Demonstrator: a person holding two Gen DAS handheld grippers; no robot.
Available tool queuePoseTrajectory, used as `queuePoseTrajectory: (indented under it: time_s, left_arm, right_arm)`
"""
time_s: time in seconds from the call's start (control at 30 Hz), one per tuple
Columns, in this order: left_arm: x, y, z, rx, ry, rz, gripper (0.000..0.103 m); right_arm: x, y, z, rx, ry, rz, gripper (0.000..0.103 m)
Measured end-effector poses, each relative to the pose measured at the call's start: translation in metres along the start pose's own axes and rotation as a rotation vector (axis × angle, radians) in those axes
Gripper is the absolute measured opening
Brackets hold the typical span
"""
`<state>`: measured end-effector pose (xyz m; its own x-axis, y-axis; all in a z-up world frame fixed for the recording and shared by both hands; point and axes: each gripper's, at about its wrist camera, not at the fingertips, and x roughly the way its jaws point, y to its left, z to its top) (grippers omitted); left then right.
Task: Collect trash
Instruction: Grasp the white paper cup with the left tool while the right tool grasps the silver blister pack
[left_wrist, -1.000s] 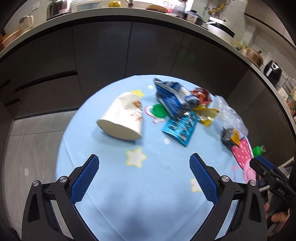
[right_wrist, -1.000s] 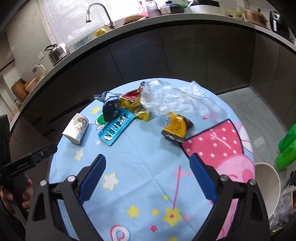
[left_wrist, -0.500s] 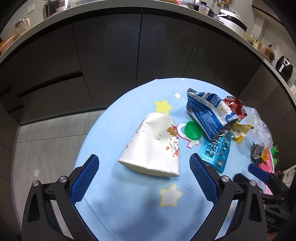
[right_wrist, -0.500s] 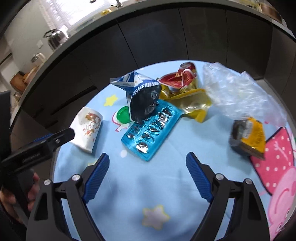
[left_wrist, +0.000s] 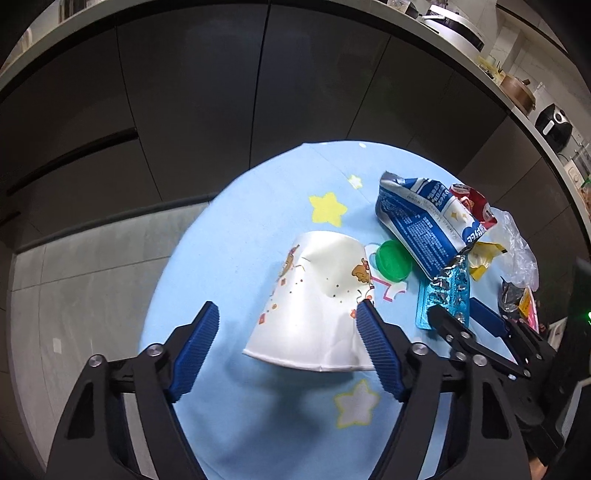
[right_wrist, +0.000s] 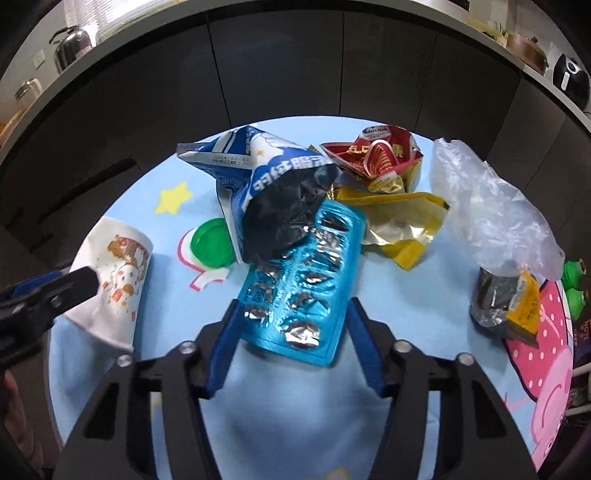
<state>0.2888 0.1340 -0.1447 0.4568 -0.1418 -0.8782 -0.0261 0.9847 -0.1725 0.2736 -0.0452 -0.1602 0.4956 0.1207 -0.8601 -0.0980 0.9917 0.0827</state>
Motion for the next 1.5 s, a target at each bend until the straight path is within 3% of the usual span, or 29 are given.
queuePoseTrajectory:
  time_s: [0.07, 0.17, 0.23, 0.27, 0.37, 0.53, 0.63, 0.67, 0.7, 0.77, 0.93, 1.0, 1.1, 1.27, 1.5]
  left_arm:
    - [0.003, -0.003, -0.001, -0.003, 0.016, -0.032, 0.061]
    - [0.004, -0.011, -0.004, 0.008, 0.025, -0.054, 0.054]
    - [0.003, -0.017, -0.007, 0.013, 0.019, -0.054, 0.049]
    - [0.001, -0.019, -0.009, 0.015, 0.016, -0.056, 0.046]
    - [-0.009, -0.027, -0.016, 0.016, 0.01, -0.081, 0.038]
    - [-0.02, -0.047, -0.032, 0.052, 0.006, -0.09, 0.034]
    - [-0.029, -0.053, -0.044, 0.067, -0.011, -0.087, 0.033]
    - [-0.034, -0.053, -0.048, 0.066, -0.019, -0.085, 0.033]
    - [-0.037, -0.052, -0.05, 0.064, -0.025, -0.081, 0.033]
    - [-0.044, -0.046, -0.054, 0.054, -0.039, -0.079, 0.033]
    - [-0.057, -0.03, -0.056, 0.029, -0.067, -0.065, 0.033]
    - [-0.059, -0.023, -0.057, 0.021, -0.073, -0.056, 0.033]
    - [-0.061, -0.011, -0.06, 0.003, -0.072, -0.052, 0.033]
    - [-0.068, 0.006, -0.065, -0.019, -0.076, -0.056, 0.033]
    - [-0.081, 0.016, -0.07, -0.04, -0.105, -0.069, 0.033]
  right_arm:
    - [-0.01, -0.007, -0.005, 0.003, -0.002, 0.023, 0.042]
    - [-0.02, -0.018, -0.016, 0.003, 0.012, 0.061, 0.039]
    - [-0.03, -0.031, -0.025, 0.033, 0.007, 0.112, 0.02]
    - [-0.035, -0.038, -0.03, 0.051, 0.017, 0.127, 0.003]
    - [-0.044, -0.05, -0.044, 0.059, 0.03, 0.143, 0.003]
    - [-0.055, -0.06, -0.062, 0.077, 0.027, 0.174, 0.004]
    - [-0.061, -0.059, -0.061, 0.061, 0.02, 0.214, 0.015]
    - [-0.065, -0.057, -0.059, 0.056, 0.006, 0.232, 0.034]
    - [-0.068, -0.058, -0.062, 0.056, -0.004, 0.248, 0.043]
    - [-0.074, -0.052, -0.063, 0.044, -0.004, 0.286, 0.044]
    - [-0.077, -0.026, -0.07, 0.002, 0.031, 0.313, 0.068]
    - [-0.073, -0.01, -0.074, -0.03, 0.039, 0.306, 0.082]
    - [-0.066, 0.006, -0.078, -0.083, 0.039, 0.25, 0.086]
    - [-0.048, 0.018, -0.07, -0.142, 0.043, 0.248, 0.091]
    - [-0.048, 0.014, -0.084, -0.097, 0.162, 0.381, 0.091]
